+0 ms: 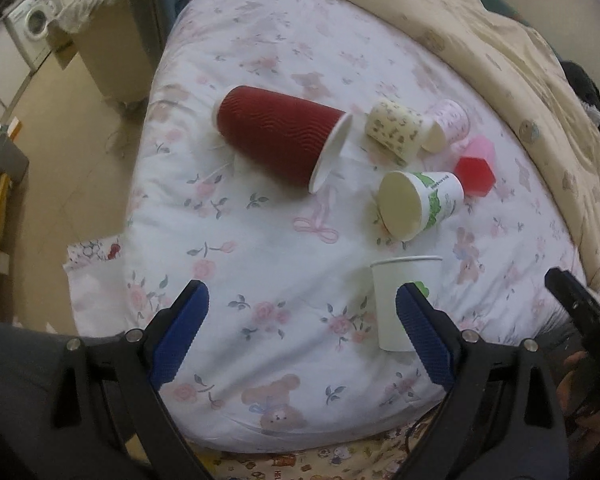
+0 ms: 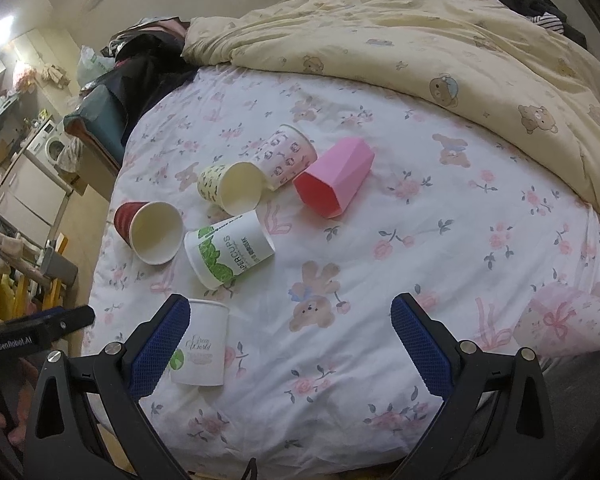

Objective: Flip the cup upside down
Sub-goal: 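Open the left gripper while the right gripper grasps the tree-print cup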

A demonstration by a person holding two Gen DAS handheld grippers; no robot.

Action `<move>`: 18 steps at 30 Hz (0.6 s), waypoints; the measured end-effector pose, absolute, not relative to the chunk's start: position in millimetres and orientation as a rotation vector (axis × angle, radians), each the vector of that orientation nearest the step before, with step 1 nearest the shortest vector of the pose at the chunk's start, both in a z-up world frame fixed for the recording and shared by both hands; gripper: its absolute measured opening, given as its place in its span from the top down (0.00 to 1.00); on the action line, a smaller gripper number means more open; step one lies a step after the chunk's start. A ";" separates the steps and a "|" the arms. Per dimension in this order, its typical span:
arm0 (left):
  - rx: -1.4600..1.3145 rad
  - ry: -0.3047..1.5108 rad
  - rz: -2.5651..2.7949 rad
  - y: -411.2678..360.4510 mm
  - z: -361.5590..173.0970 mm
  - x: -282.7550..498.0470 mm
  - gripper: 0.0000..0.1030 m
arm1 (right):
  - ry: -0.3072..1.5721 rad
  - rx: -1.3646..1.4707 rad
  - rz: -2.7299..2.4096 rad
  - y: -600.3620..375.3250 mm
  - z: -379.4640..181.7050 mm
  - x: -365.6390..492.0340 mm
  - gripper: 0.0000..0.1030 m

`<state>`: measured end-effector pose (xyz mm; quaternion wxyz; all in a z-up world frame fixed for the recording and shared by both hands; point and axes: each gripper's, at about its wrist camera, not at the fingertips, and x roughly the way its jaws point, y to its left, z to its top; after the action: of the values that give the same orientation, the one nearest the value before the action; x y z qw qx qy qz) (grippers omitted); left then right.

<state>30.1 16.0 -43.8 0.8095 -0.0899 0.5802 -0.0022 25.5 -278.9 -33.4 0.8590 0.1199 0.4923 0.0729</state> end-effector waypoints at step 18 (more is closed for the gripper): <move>-0.261 1.168 0.074 34.1 -42.2 25.3 0.11 | 1.223 0.240 0.312 -209.9 -76.0 7.1 0.01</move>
<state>25.3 34.1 -42.2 0.8255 -0.1228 0.5498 0.0347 7.1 -209.9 -76.0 0.8007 0.1119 0.5703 0.1454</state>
